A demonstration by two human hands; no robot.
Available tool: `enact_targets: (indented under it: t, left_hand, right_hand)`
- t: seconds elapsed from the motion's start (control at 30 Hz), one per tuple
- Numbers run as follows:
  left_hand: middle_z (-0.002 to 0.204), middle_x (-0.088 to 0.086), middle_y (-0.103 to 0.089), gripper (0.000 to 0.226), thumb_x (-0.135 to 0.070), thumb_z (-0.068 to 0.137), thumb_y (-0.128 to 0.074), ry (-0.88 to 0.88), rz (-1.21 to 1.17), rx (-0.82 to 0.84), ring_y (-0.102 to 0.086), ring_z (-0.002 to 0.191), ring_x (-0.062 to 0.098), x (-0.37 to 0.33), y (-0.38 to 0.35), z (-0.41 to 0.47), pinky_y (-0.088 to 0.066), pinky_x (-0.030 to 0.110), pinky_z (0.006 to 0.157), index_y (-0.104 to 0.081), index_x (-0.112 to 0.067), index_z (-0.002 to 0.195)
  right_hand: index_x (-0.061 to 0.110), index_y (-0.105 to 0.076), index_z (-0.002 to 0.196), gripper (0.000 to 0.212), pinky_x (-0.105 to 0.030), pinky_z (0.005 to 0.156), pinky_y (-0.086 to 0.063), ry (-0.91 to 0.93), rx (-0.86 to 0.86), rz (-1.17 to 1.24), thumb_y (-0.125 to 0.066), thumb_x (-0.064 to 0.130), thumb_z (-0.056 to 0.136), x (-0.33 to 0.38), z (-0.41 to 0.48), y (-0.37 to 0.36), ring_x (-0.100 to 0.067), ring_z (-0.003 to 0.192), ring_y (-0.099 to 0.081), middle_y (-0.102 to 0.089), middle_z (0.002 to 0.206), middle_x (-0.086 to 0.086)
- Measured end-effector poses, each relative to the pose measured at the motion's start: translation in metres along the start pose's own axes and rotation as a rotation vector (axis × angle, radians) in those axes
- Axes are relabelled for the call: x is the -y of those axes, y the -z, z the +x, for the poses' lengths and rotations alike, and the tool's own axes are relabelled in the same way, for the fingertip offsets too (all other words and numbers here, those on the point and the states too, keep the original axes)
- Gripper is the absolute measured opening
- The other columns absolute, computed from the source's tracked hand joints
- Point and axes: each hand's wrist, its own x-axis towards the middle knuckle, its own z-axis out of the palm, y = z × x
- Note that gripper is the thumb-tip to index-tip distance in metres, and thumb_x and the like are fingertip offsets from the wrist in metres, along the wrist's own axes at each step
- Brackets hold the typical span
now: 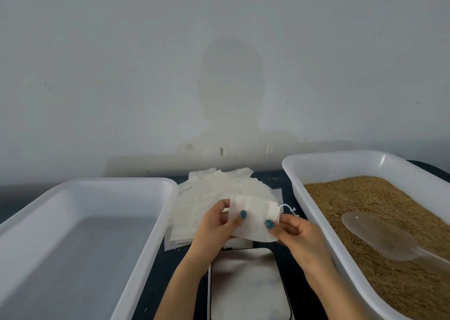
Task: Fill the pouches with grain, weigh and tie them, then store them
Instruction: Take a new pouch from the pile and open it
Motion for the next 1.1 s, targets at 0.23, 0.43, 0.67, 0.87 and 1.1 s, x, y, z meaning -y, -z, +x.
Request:
enact_targets:
  t: [0.23, 0.43, 0.67, 0.87, 1.1]
  left_hand:
    - [0.156, -0.015, -0.002, 0.117, -0.065, 0.054, -0.080, -0.480, 0.824, 0.089, -0.012, 0.145, 0.007, -0.002, -0.008, -0.008, -0.026, 0.023, 0.112, -0.009, -0.056, 0.147]
    - [0.121, -0.008, -0.048, 0.051, -0.040, 0.075, -0.072, -0.646, 0.966, 0.089, -0.041, 0.111, 0.000, 0.000, -0.020, -0.011, -0.039, 0.015, 0.088, -0.045, -0.024, 0.116]
    - [0.091, -0.018, -0.047, 0.051, -0.052, 0.079, -0.070, -0.402, 0.965, 0.053, -0.050, 0.071, 0.005, 0.001, -0.009, -0.011, -0.035, 0.010, 0.054, -0.025, -0.039, 0.099]
    - [0.101, -0.012, -0.053, 0.056, -0.051, 0.080, -0.067, -0.370, 1.106, -0.060, -0.046, 0.078, 0.008, -0.003, -0.011, -0.015, -0.033, 0.013, 0.062, -0.019, -0.039, 0.104]
    - [0.093, -0.011, -0.054, 0.038, -0.046, 0.082, -0.061, -0.468, 1.175, -0.140, -0.045, 0.072, 0.008, -0.009, -0.019, -0.017, -0.035, 0.019, 0.064, -0.037, -0.027, 0.104]
  right_hand:
    - [0.015, -0.069, 0.067, 0.021, -0.014, 0.053, -0.050, 0.057, -0.038, -0.117, -0.085, 0.027, 0.075, -0.001, -0.001, 0.000, -0.007, 0.055, -0.063, -0.067, 0.063, -0.002]
    - [0.022, -0.076, 0.074, 0.020, -0.023, 0.055, -0.053, 0.065, 0.172, -0.219, -0.080, 0.042, 0.074, 0.006, -0.009, -0.010, -0.013, 0.060, -0.066, -0.071, 0.068, -0.005]
    - [0.017, -0.067, 0.104, 0.023, -0.025, 0.063, -0.059, 0.093, 0.163, -0.186, -0.076, 0.009, 0.085, 0.013, -0.009, -0.005, -0.018, 0.081, -0.074, -0.078, 0.087, 0.003]
    - [0.029, -0.070, 0.089, 0.017, -0.016, 0.060, -0.050, 0.399, -0.019, -0.466, -0.077, 0.014, 0.083, 0.013, -0.013, -0.006, -0.009, 0.076, -0.066, -0.068, 0.086, 0.017]
    - [0.039, -0.070, 0.085, 0.010, -0.029, 0.069, -0.054, 0.440, 0.038, -0.623, -0.068, 0.048, 0.081, 0.014, -0.020, -0.012, -0.007, 0.081, -0.065, -0.067, 0.088, 0.023]
